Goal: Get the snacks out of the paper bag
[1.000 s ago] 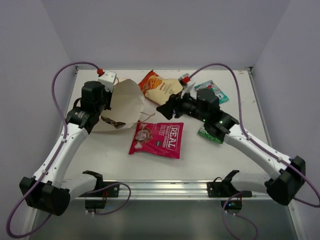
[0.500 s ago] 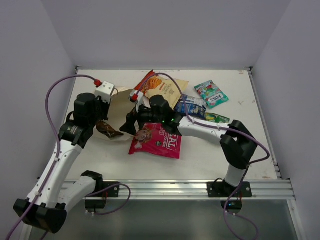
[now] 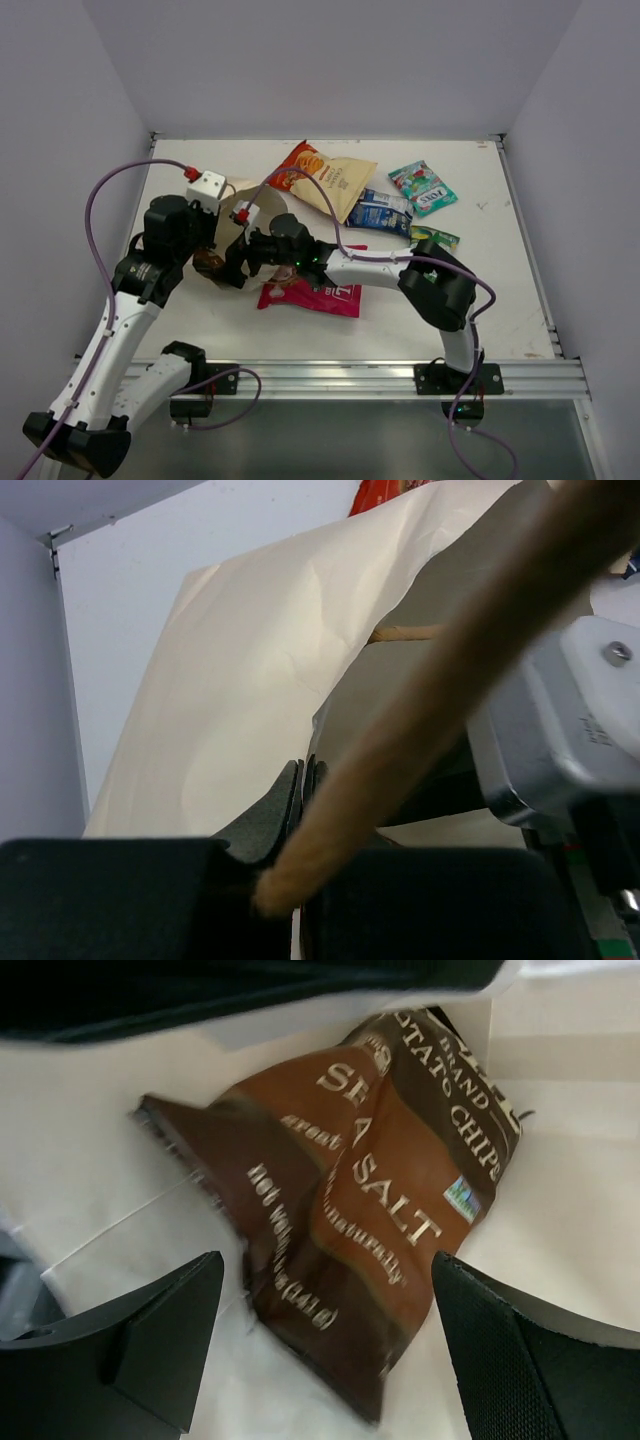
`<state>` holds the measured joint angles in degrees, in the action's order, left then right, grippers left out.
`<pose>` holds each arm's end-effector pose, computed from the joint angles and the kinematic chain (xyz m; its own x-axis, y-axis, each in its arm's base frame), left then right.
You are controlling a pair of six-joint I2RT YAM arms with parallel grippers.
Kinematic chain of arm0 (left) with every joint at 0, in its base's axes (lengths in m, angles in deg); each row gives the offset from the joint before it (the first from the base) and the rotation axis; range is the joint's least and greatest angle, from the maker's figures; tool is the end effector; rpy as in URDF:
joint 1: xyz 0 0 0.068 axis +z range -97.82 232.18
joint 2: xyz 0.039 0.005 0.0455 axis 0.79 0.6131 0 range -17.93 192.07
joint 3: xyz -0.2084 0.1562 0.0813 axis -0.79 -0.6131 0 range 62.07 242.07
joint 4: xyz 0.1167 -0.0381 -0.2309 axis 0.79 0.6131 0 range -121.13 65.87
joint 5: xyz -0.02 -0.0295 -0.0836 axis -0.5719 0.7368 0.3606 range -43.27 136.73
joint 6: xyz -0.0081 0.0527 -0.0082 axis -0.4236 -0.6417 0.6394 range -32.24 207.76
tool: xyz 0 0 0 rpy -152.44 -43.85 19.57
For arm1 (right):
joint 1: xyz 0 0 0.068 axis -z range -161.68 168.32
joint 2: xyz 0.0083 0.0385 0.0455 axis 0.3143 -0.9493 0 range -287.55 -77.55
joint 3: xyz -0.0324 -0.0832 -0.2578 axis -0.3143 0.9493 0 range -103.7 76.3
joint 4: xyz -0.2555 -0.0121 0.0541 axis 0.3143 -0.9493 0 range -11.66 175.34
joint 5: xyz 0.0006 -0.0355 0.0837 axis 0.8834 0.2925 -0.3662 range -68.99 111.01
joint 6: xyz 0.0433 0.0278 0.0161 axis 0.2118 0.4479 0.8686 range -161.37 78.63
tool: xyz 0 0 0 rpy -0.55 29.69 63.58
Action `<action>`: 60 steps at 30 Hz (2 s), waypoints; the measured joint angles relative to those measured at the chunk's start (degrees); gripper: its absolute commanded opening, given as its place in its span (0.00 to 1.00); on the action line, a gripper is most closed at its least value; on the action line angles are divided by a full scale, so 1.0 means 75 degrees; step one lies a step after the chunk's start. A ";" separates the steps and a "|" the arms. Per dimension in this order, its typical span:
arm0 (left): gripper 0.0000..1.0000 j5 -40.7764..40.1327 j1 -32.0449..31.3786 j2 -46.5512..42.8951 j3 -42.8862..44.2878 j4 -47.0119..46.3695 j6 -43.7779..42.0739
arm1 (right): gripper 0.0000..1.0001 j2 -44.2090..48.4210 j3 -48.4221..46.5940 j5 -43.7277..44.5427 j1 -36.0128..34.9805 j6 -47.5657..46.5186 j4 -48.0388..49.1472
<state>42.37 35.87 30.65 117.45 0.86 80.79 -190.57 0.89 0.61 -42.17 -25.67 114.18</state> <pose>0.1741 -0.0482 0.3534 -0.3797 0.2370 -0.8942 0.2621 0.9546 0.1418 0.2157 0.4065 0.2382 -0.3390 -0.0837 -0.9371 -0.9283 0.1916 0.3187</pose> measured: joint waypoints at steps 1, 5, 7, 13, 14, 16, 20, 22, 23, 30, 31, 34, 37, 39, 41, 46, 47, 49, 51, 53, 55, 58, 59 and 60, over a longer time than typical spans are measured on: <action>0.00 0.0003 -0.0003 -0.0029 -0.0006 0.0032 0.0026 | 0.88 -0.0093 -0.0079 0.0026 -0.0006 0.0052 0.0026; 0.00 0.0009 -0.0064 -0.0163 -0.0102 0.0079 0.0082 | 0.81 -0.0501 -0.0498 0.0044 -0.0070 0.0239 0.0122; 0.00 0.0012 -0.0087 -0.0192 -0.0119 0.0111 0.0131 | 0.76 -0.0726 -0.0714 0.0015 -0.0114 0.0326 0.0125; 0.00 -0.0073 -0.0096 -0.0210 -0.0160 0.0125 0.0251 | 0.41 -0.1244 -0.1145 -0.0128 -0.0207 0.0562 0.0105; 0.00 -0.0108 -0.0096 -0.0227 -0.0189 0.0128 0.0254 | 0.32 -0.1265 -0.1148 -0.0181 -0.0207 0.0618 0.0105; 0.00 -0.0140 -0.0099 -0.0271 -0.0251 0.0125 0.0256 | 0.10 -0.1271 -0.1139 -0.0221 -0.0207 0.0638 0.0070; 0.00 -0.0283 -0.0131 -0.0388 -0.0402 0.0140 0.0277 | 0.00 -0.1078 -0.0854 -0.0166 -0.0204 0.0580 0.0070; 0.00 -0.0402 -0.0143 -0.0417 -0.0472 0.0131 0.0329 | 0.00 -0.0764 -0.0495 -0.0146 -0.0195 0.0487 0.0029; 0.00 -0.0484 -0.0152 -0.0423 -0.0498 0.0131 0.0382 | 0.00 -0.0525 -0.0271 -0.0122 -0.0178 0.0440 -0.0029; 0.00 -0.1192 -0.0166 -0.0353 -0.0600 0.0096 0.0449 | 0.00 0.1839 0.1023 0.0015 0.0259 0.0181 -0.0516; 0.00 -0.1285 -0.0166 -0.0309 -0.0600 0.0087 0.0449 | 0.00 0.2189 0.1113 0.0026 0.0367 0.0117 -0.0659; 0.00 -0.1483 -0.0163 -0.0163 -0.0600 0.0087 0.0449 | 0.00 0.3098 0.1207 0.0093 0.0656 -0.0061 -0.1224; 0.00 -0.1641 -0.0163 -0.0067 -0.0600 0.0085 0.0443 | 0.00 0.4010 0.1160 0.0245 0.0944 -0.0219 -0.2305; 0.00 -0.1728 -0.0163 -0.0047 -0.0600 0.0058 0.0431 | 0.00 0.4549 0.1014 0.0388 0.1119 -0.0312 -0.3080; 0.00 -0.1816 -0.0163 -0.0026 -0.0600 0.0003 0.0396 | 0.00 0.5077 0.0836 0.0603 0.1274 -0.0399 -0.3841; 0.00 -0.1990 -0.0163 0.0157 -0.0600 -0.0227 0.0350 | 0.00 0.6333 0.0154 0.1498 0.1565 -0.0606 -0.5464; 0.00 -0.1999 -0.0163 0.0224 -0.0600 -0.0277 0.0338 | 0.00 0.6481 0.0009 0.1684 0.1612 -0.0644 -0.5689; 0.00 -0.1996 -0.0163 0.0367 -0.0583 -0.0364 0.0291 | 0.00 0.6761 -0.0326 0.2186 0.1740 -0.0726 -0.6117; 0.00 -0.1985 -0.0163 0.0484 -0.0533 -0.0379 0.0236 | 0.00 0.6924 -0.0560 0.2664 0.1938 -0.0766 -0.6432; 0.00 -0.1923 -0.0163 0.0527 -0.0455 -0.0399 0.0198 | 0.00 0.6945 -0.0711 0.3069 0.2244 -0.0761 -0.6717; 0.00 -0.1845 -0.0163 0.0475 -0.0402 -0.0449 0.0169 | 0.00 0.6808 -0.0766 0.3308 0.2617 -0.0685 -0.6951; 0.00 -0.1690 -0.0163 0.0166 -0.0393 -0.0478 0.0117 | 0.00 0.6362 -0.0787 0.3386 0.3083 -0.0493 -0.7175; 0.00 -0.1644 -0.0163 0.0006 -0.0393 -0.0481 0.0085 | 0.00 0.6076 -0.0801 0.3375 0.3191 -0.0420 -0.7222; 0.00 -0.1612 -0.0163 -0.0178 -0.0393 -0.0487 0.0044 | 0.00 0.5776 -0.0842 0.3331 0.3246 -0.0335 -0.7239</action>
<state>30.28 34.64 29.32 114.50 -2.80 81.12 -147.25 -5.43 25.59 -17.82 -28.18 59.89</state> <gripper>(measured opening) 0.031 0.019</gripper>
